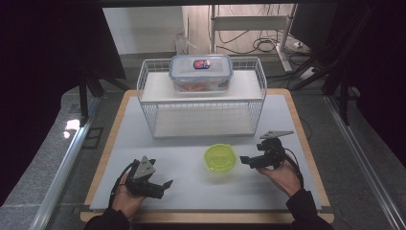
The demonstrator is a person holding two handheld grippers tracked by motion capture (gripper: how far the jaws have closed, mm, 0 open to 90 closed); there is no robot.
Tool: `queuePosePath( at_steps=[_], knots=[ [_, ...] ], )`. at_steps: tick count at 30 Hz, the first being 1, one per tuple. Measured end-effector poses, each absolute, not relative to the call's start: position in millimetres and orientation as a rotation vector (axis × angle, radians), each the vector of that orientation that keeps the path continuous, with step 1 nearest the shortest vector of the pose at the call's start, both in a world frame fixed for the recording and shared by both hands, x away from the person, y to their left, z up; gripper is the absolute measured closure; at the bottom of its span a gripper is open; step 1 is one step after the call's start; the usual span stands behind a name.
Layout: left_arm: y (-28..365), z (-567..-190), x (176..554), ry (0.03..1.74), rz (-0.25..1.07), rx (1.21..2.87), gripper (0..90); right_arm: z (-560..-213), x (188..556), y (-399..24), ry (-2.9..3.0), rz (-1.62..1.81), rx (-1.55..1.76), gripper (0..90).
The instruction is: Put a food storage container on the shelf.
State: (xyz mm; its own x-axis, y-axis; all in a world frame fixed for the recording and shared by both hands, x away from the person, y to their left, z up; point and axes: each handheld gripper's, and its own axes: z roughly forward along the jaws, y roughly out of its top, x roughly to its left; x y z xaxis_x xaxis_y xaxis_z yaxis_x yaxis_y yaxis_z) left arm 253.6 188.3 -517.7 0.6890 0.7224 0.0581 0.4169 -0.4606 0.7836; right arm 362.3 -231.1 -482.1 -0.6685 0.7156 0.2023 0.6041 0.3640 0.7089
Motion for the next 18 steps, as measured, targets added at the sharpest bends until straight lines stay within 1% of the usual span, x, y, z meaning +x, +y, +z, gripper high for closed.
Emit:
queuePosePath(
  at_steps=[3,4,5,6,7,8,12,13,14,15,16,17,18],
  knots=[
    [188,-518,254,0.87,0.499,2.113,4.2,-476,363,-229,2.465,1.226,1.194,13.3],
    [188,-518,254,0.87,0.499,2.113,4.3,-476,363,-229,2.465,1.226,1.194,13.3],
    [188,-518,254,0.87,0.5,2.113,4.3,-471,363,-227,2.467,1.261,1.187,18.6],
    [188,-518,254,0.87,0.5,2.113,4.3,-471,363,-227,2.467,1.261,1.187,18.6],
    [188,-518,254,0.87,0.5,2.114,4.3,-469,364,-224,2.463,1.289,1.193,24.4],
    [187,-518,254,0.869,0.501,2.114,4.3,-468,365,-223,2.468,1.305,1.195,26.7],
    [187,-518,254,0.867,0.504,2.116,4.4,-471,369,-213,2.498,1.326,1.201,35.3],
    [187,-518,254,0.867,0.504,2.116,4.4,-471,369,-213,2.498,1.326,1.201,35.3],
    [187,-518,254,0.867,0.503,2.117,4.4,-473,373,-209,2.518,1.329,1.203,40.2],
    [187,-518,254,0.867,0.505,2.118,4.4,-473,373,-209,2.518,1.329,1.203,40.2],
    [187,-518,253,0.865,0.507,2.118,4.4,-475,376,-205,2.534,1.328,1.218,45.9],
    [187,-518,254,0.864,0.506,2.119,4.4,-476,378,-203,2.545,1.332,1.223,47.8],
    [187,-518,254,0.864,0.506,2.119,4.4,-476,378,-203,2.545,1.332,1.223,47.8]
  ],
)
